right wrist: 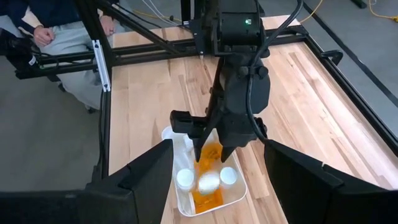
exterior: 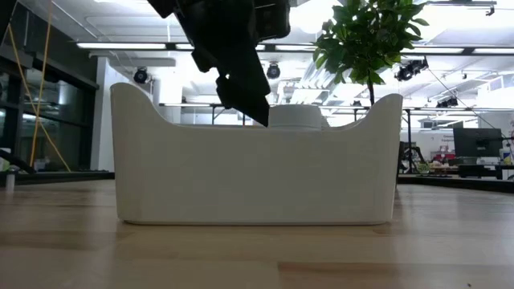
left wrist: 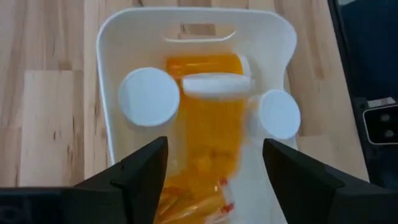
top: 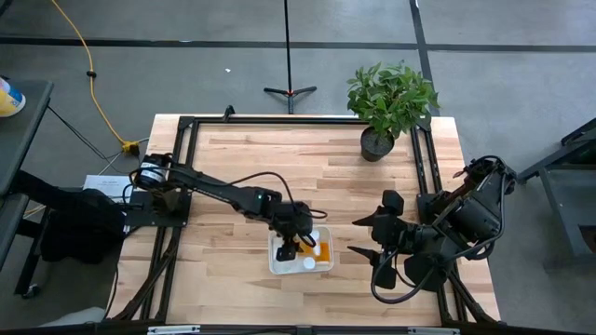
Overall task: Pick and place pill bottles into a basket
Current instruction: Put the orange pill bottle into the white bin, then return to Home Position
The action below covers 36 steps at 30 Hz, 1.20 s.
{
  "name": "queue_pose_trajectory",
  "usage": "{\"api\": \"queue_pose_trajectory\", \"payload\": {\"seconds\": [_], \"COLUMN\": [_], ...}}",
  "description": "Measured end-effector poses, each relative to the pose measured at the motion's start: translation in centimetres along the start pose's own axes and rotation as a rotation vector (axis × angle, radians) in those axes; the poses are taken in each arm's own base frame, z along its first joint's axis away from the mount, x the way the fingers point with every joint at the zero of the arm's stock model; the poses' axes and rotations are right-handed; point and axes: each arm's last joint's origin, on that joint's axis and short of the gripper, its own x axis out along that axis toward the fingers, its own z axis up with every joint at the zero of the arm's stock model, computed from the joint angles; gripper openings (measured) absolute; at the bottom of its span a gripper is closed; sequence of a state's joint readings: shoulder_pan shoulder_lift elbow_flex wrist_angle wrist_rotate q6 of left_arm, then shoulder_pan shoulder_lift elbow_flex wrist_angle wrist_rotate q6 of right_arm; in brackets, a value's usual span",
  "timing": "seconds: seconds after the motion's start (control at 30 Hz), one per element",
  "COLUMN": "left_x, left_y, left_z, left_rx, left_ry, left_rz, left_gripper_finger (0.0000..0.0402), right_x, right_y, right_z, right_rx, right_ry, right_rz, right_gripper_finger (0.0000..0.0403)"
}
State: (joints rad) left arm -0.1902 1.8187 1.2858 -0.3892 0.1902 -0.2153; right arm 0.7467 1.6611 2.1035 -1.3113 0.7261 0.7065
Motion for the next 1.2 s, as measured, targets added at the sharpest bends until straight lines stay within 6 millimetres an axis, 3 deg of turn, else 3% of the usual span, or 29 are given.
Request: {"api": "queue_pose_trajectory", "payload": {"seconds": [0.33, 0.57, 0.7, 0.97, 1.07, 1.2], "left_x": [-0.6, -4.9, -7.7, -14.1, -16.4, -18.0], "left_y": [-0.4, -1.0, 0.2, 0.2, -0.1, 0.2], "left_z": [1.8, 5.5, 5.8, 3.5, 1.9, -1.7], "left_rx": [0.016, 0.000, -0.061, -0.102, -0.123, -0.179], "left_ry": [-0.122, -0.323, -0.402, -0.535, -0.625, -0.707], "left_rz": [0.009, -0.008, -0.030, -0.016, -0.007, 0.007], "left_gripper_finger": [0.0304, 0.0305, 0.0305, 0.0288, 0.0275, 0.0261], "right_x": [0.0, -0.2, -2.1, -8.7, -9.8, -10.5], "right_y": [0.0, 0.0, -0.2, -2.1, -2.7, -3.6], "right_z": [0.0, -0.1, -0.3, -1.5, -1.9, -2.3], "right_rx": [0.000, -0.041, -0.066, -0.084, -0.107, -0.105], "right_ry": [0.002, -0.004, -0.075, -0.299, -0.334, -0.346], "right_rz": [0.002, 0.003, -0.015, -0.056, -0.075, -0.092], "right_gripper_finger": [0.0243, 0.0243, 0.0243, 0.0243, 0.0243, 0.0243]}}
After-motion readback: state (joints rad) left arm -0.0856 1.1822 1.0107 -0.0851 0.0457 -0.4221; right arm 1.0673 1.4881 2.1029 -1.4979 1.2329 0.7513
